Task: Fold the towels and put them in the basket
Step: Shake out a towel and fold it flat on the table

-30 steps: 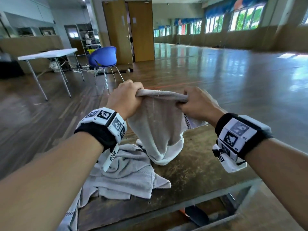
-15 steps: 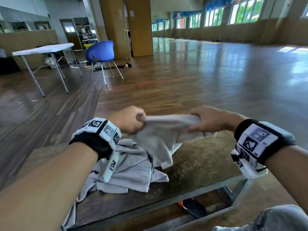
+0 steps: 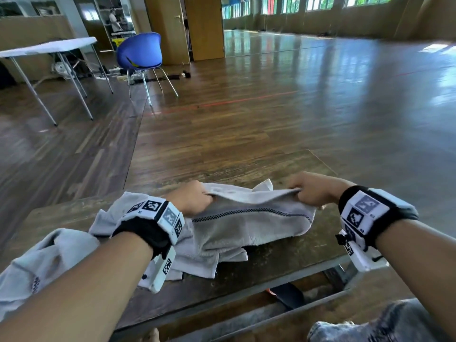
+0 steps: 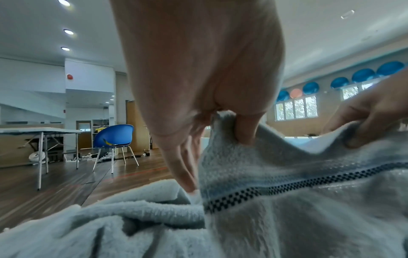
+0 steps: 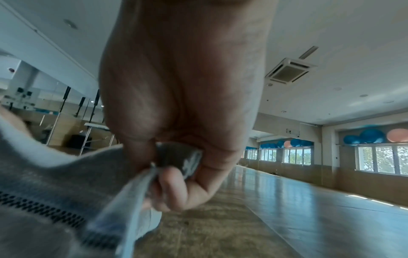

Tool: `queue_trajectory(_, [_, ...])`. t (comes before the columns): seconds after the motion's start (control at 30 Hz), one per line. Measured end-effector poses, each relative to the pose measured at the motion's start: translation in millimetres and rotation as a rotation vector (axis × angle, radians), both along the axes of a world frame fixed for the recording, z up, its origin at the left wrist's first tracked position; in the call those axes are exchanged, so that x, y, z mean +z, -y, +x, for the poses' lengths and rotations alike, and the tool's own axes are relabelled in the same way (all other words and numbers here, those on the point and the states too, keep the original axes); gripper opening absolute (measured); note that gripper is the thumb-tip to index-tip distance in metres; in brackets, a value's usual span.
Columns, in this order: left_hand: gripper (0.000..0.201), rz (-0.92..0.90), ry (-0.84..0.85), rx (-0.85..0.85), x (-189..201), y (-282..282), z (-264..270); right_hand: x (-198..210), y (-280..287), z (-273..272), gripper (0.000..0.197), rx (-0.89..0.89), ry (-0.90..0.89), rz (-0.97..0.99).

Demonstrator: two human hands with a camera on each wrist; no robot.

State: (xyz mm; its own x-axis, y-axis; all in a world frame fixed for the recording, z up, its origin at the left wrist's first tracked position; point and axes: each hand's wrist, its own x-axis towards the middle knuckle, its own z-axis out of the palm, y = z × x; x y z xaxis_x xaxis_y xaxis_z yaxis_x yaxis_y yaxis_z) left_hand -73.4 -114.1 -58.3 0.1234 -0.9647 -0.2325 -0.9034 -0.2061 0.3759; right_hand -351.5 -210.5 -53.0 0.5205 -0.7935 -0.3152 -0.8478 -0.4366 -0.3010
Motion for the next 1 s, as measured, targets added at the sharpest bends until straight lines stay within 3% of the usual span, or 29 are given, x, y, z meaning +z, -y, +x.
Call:
queue_trajectory(0.13, [0.029,-0.047,0.070,-0.057,-12.8,16.3,-1.0,-26.0,18.4,19.0,0.034,-0.021,0.059,-0.113])
queue_trajectory(0.23, [0.038,0.143,0.088,-0.154,-26.5,31.2,-7.6,-45.5,24.3,35.9,0.022,0.063,0.142,-0.154])
queue_trajectory(0.3, [0.041,0.221,0.068,-0.200,-36.5,39.3,-14.4,-57.0,26.0,46.1,0.011,0.120,0.107,-0.072])
queue_trajectory(0.37, [0.042,0.190,0.105,-0.205,-44.2,48.5,-20.2,-65.7,28.4,56.6,0.007,0.196,0.065,0.040])
queue_trajectory(0.43, [0.030,0.143,0.115,-0.175,-44.8,58.6,-23.6,-68.0,32.0,67.8,0.012,0.251,0.056,0.121])
queue_trajectory(0.5, [0.019,0.094,0.068,-0.195,-41.3,68.9,-22.8,-61.5,40.1,78.0,0.019,0.280,0.027,0.127])
queue_trajectory(0.57, [0.025,-0.016,0.016,-0.201,-30.4,78.9,-16.9,-48.2,53.8,86.7,0.022,0.281,0.041,0.056])
queue_trajectory(0.63, [0.043,-0.214,-0.018,-0.151,-9.5,94.0,-8.1,-29.9,72.8,94.0,0.020,0.177,0.227,-0.099])
queue_trajectory(0.73, [0.039,-0.480,0.031,-0.049,31.3,119.3,10.1,-3.9,101.2,105.7,0.012,0.006,0.546,-0.382])
queue_trajectory(0.8, [0.040,-0.584,0.150,0.027,55.0,132.2,27.5,14.0,115.0,110.9,0.021,-0.043,0.680,-0.401])
queue_trajectory(0.87, [0.042,-0.640,0.212,0.159,72.2,138.5,48.7,32.0,125.9,110.2,0.026,-0.100,0.693,-0.426])
queue_trajectory(1.0, [0.045,-0.560,0.275,0.334,88.6,132.9,81.0,53.6,142.1,95.6,0.022,-0.279,0.478,-0.555])
